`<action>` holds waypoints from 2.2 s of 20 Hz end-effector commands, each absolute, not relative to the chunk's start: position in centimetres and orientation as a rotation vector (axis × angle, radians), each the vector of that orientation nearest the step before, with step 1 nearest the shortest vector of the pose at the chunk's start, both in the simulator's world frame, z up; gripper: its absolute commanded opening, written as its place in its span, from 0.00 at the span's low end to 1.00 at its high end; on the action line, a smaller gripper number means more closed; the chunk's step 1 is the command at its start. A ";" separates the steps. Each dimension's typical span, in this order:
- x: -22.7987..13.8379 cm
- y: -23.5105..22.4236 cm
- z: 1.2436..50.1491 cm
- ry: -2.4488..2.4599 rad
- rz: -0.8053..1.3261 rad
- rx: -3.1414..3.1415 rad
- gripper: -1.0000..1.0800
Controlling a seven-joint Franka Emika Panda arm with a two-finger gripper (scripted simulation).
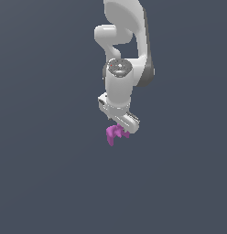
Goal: Pick up the object and move it to a goal position.
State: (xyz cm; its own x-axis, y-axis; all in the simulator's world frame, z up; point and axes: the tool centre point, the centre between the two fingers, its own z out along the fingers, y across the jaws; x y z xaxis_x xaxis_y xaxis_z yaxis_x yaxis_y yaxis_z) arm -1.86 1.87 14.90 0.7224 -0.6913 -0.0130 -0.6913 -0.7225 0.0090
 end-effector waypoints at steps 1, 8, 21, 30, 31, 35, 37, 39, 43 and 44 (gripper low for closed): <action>-1.9 2.0 14.8 -1.265 -0.019 2.872 0.96; -1.9 2.3 14.7 -1.471 -0.008 2.774 0.96; -2.0 2.5 14.6 -1.598 0.000 2.705 0.96; -2.1 2.5 11.6 -1.602 0.000 2.702 0.96; -2.1 2.4 11.1 -1.603 0.000 2.702 0.96; -2.1 2.5 9.8 -1.604 0.000 2.701 0.96; -2.0 2.5 9.6 -1.604 0.000 2.701 0.96; -2.0 2.5 9.6 -1.604 0.000 2.701 0.00; -2.0 2.5 9.6 -1.604 0.000 2.701 0.00; -2.0 2.5 9.6 -1.604 0.000 2.701 0.00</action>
State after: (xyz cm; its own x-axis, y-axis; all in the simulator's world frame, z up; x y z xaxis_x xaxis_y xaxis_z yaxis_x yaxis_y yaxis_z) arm -2.01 2.48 9.60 0.4786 -0.8780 0.0004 -0.8780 -0.4786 0.0001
